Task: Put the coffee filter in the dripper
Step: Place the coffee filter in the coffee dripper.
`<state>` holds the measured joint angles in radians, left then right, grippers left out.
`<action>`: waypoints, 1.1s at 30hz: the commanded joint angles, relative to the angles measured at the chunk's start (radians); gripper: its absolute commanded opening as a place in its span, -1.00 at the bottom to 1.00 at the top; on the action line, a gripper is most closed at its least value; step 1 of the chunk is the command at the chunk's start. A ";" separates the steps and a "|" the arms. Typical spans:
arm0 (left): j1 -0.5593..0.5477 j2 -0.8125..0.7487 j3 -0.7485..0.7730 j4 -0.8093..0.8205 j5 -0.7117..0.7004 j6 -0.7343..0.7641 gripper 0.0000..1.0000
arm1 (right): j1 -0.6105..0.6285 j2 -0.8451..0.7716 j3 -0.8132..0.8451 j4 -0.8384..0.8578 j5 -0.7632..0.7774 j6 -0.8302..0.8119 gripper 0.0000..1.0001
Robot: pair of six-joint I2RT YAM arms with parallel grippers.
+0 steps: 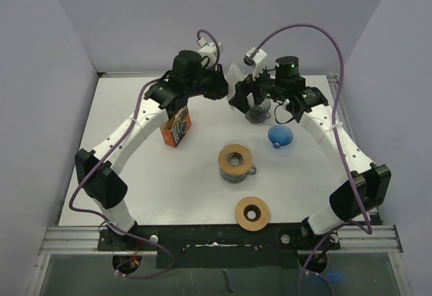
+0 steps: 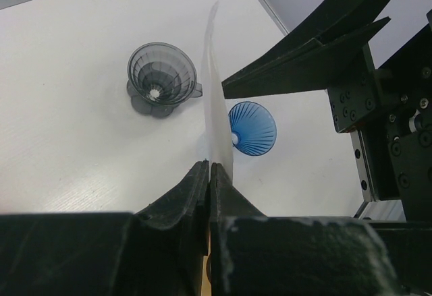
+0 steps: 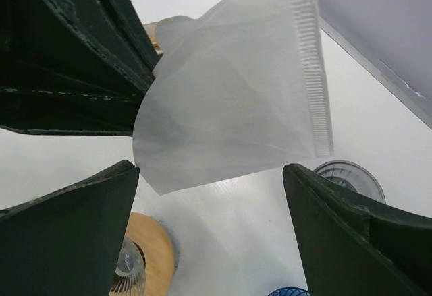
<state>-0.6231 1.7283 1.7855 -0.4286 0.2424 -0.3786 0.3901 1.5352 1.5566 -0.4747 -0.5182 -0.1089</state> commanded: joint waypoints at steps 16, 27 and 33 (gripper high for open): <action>-0.012 -0.012 0.015 0.059 -0.056 -0.009 -1.00 | 0.005 -0.021 0.052 0.038 0.038 0.024 0.70; -0.024 -0.006 0.022 0.054 -0.062 -0.026 -1.00 | 0.012 -0.004 0.078 0.028 0.006 0.031 0.82; -0.026 -0.006 0.022 0.051 -0.066 -0.028 -1.00 | 0.023 0.012 0.100 0.021 0.068 0.040 0.83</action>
<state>-0.6464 1.7283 1.7847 -0.4183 0.1864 -0.3935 0.4015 1.5356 1.6024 -0.4797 -0.4946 -0.0765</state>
